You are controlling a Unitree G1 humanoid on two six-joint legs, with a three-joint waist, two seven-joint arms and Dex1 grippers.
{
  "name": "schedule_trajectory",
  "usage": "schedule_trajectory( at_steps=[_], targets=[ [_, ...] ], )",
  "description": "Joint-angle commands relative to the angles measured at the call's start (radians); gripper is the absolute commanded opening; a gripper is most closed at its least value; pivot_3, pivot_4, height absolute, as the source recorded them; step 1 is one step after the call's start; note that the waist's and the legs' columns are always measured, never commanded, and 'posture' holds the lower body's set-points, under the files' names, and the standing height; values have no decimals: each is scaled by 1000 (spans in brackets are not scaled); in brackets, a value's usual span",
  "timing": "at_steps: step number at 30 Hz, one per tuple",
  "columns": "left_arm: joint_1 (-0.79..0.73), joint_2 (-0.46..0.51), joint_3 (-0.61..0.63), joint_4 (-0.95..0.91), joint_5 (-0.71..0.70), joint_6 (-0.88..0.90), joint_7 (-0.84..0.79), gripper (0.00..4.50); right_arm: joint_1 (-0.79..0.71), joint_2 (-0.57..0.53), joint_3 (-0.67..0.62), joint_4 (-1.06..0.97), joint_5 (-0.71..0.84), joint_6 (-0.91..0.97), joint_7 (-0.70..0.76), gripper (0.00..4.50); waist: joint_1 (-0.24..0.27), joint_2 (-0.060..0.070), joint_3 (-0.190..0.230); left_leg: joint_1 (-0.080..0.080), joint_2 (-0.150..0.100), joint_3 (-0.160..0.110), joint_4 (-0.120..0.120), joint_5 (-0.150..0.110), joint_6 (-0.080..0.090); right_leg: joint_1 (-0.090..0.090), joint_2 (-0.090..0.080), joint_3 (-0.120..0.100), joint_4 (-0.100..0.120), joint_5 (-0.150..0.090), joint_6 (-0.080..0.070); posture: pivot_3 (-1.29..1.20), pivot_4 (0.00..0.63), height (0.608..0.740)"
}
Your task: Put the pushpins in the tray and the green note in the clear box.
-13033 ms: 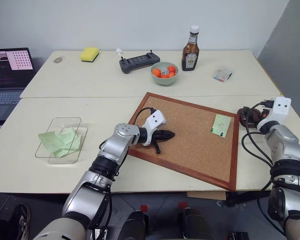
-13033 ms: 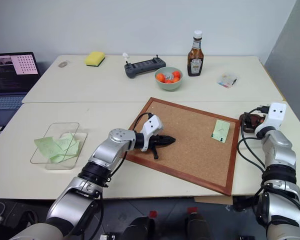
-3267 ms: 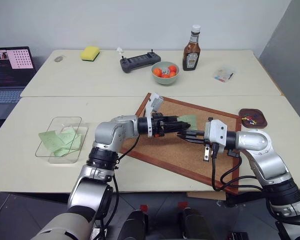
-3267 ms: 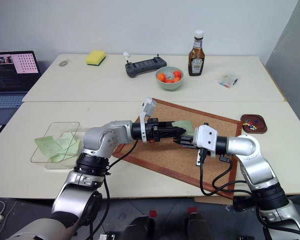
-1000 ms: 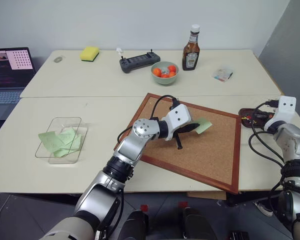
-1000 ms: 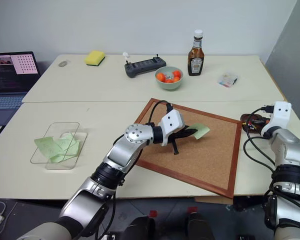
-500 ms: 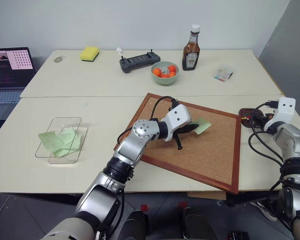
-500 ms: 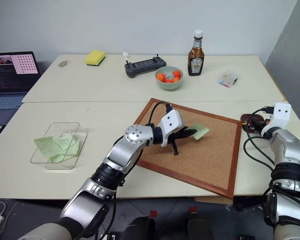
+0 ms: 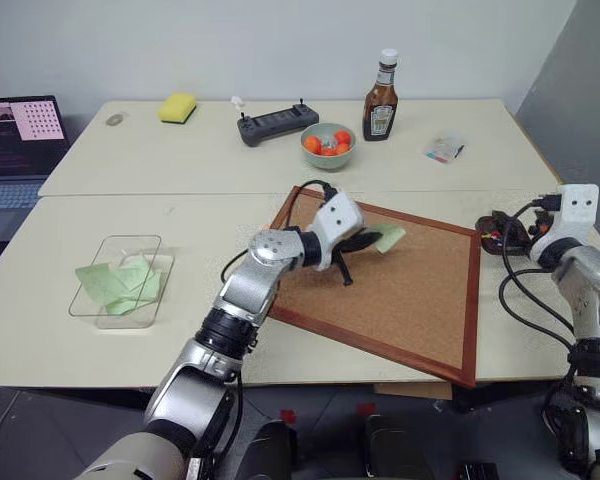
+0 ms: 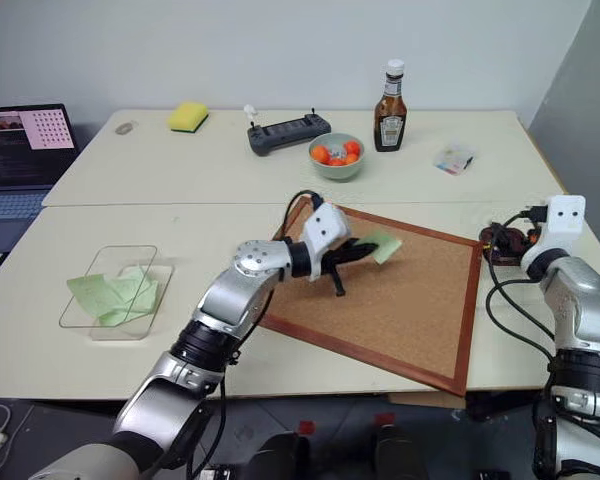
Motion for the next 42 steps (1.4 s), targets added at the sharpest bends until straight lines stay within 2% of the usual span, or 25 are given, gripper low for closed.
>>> schedule_trajectory(
  at_steps=[1, 6, 9, 11, 16, 21, 22, 24, 25, 36, 41, 42],
  targets=[
    [19, 84, 189, -179, -69, 148, 96, 0, 77, -13, 98, -369, 184, 37, 230, 4493, -11, 0, 0, 0, 1, -1, 0, 0, 0, -1, 1, 0, 0, 0, 0, 0, 150, 740],
    [151, 169, 398, -374, -76, 343, 267, 0, 88, 19, 202, -517, 287, 79, 314, 4493, -11, 0, 0, 1, 1, -3, 0, 0, 0, 1, 1, -2, 0, 0, 0, 0, 150, 740],
    [288, 205, 565, -508, -40, 423, 403, 0, 35, 68, 271, -550, 355, 110, 345, 4493, -11, -1, 1, 1, 1, -3, 0, 0, 0, 1, 0, -2, -1, 0, 0, 0, 150, 740],
    [364, 220, 629, -573, -24, 448, 453, 0, 6, 88, 292, -556, 389, 126, 361, 4493, -11, -2, 1, 1, 1, -4, 0, 0, 0, 0, 0, -2, -1, 0, 0, 0, 150, 740],
    [479, 159, 798, -658, -24, 535, 600, 0, -59, 89, 319, -552, 492, 204, 415, 4493, 18, -2, 1, 0, 0, -6, 0, 0, 0, 1, -1, -4, -4, 0, 0, 0, 150, 740],
    [545, 85, 819, -676, -72, 567, 630, 0, -103, 105, 341, -523, 488, 214, 403, 4493, 30, -3, 1, -1, -1, -6, 0, 0, 0, 3, -2, -5, -8, 1, 1, 0, 150, 740],
    [553, 81, 818, -681, -77, 567, 633, 396, -105, 105, 342, -521, 484, 213, 403, 4500, 31, -4, 1, -1, -1, -6, 0, 0, -1, 2, -2, -5, -8, 1, 1, 0, 150, 740],
    [560, 79, 824, -689, -93, 570, 636, 566, -107, 105, 339, -517, 480, 215, 397, 4500, 32, -4, 1, -1, 0, -6, 0, 0, -1, 2, -2, -5, -8, 1, 1, 0, 150, 740],
    [562, 84, 824, -688, -98, 570, 634, 886, -107, 105, 337, -514, 480, 216, 394, 4500, 32, -4, 0, -1, 0, -6, 0, 0, -1, 2, -2, -5, -8, 1, 1, 0, 150, 740],
    [546, 157, 800, -678, -140, 544, 612, 3316, -18, 72, 318, -537, 431, 178, 372, 4500, 32, -4, 1, -1, 0, -6, -1, 0, -1, 1, -1, -5, -8, 1, 0, 0, 150, 740],
    [595, 217, 659, -740, -146, 456, 509, 4456, 45, 71, 272, -556, 395, 159, 289, 4500, 32, -4, 0, -1, 0, -5, -1, 0, -1, 1, -1, -4, -8, 1, 0, 0, 150, 740],
    [608, 205, 635, -762, -162, 456, 499, 4456, 69, 78, 262, -567, 361, 148, 239, 4500, 32, -4, 0, -1, 0, -5, -1, 0, -1, 2, -1, -4, -8, 1, 0, 0, 150, 740]
  ],
)
